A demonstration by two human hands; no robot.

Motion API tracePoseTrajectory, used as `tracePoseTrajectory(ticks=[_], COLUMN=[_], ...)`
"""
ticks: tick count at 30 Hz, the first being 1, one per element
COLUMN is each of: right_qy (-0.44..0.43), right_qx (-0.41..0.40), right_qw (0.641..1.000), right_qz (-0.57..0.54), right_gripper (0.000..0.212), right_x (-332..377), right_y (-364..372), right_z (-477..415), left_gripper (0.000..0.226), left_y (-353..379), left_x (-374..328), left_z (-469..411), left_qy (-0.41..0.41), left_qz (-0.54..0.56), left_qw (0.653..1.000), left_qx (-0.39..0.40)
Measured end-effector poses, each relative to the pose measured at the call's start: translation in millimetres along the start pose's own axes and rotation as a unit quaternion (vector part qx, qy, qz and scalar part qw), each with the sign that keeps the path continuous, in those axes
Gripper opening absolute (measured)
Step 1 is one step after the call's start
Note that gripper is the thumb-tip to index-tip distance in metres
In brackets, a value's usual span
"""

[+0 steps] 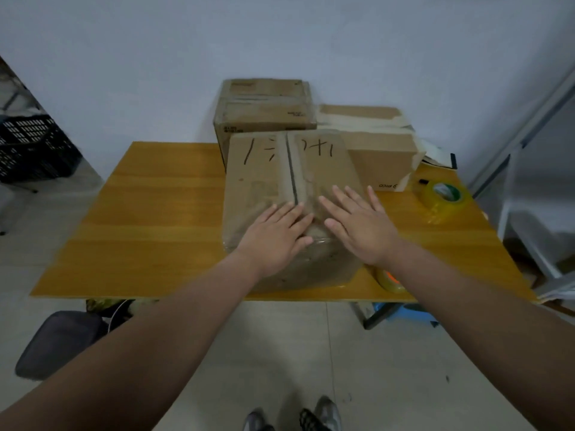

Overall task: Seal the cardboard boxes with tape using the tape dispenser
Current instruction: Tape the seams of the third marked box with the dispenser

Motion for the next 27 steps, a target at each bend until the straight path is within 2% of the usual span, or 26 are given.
tracePoseTrajectory(ticks=[3,5,8,11,16,18,20,22,27], right_qy=[0.012,0.008,-0.007,-0.032,-0.088,-0.119,-0.123,-0.122,-0.113], right_qx=[0.033,0.025,-0.008,0.018,0.043,0.051,0.058,0.052,-0.005], right_qw=[0.999,0.998,1.0,0.999,0.992,0.991,0.989,0.988,0.98], right_qz=[-0.028,-0.065,-0.029,0.024,0.078,0.032,-0.054,-0.084,-0.166], right_gripper=[0.053,0.051,0.065,0.084,0.086,0.083,0.074,0.069,0.084], right_x=[-19.8,-20.6,-18.4,-19.5,-19.7,-30.2,-50.9,-63.5,-60.8], right_y=[14.9,24.7,28.4,34.2,35.6,30.9,27.2,32.2,43.4], right_z=[3.2,6.5,6.6,5.0,3.0,4.4,7.0,13.8,26.4], left_gripper=[0.066,0.077,0.086,0.09,0.09,0.09,0.088,0.085,0.079], left_y=[9.9,13.6,19.3,21.5,19.2,16.1,14.3,14.1,11.1], left_x=[-11.2,-10.7,-8.3,-9.0,-9.7,-10.1,-10.3,-10.6,-14.0], left_z=[-15.1,-16.6,-16.2,-18.5,-16.5,-16.1,-15.4,-13.9,-11.4], left_qy=[-0.022,-0.028,-0.034,-0.046,-0.055,-0.06,-0.065,-0.069,-0.067], left_qz=[0.007,-0.013,-0.037,-0.06,-0.057,-0.06,-0.061,-0.061,-0.063], left_qw=[1.0,1.0,0.999,0.997,0.997,0.996,0.996,0.996,0.996], left_qx=[0.006,0.003,0.016,0.015,0.017,0.015,0.011,0.009,0.006])
Point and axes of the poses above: each hand's wrist, its own z-axis away from the middle knuckle, its own y-axis out of the palm, x = y × z, the point moved 8 cm from there along -z, towards the middle knuckle, and after that the axes turned 1 degree about -y, right-handed, at the moved point
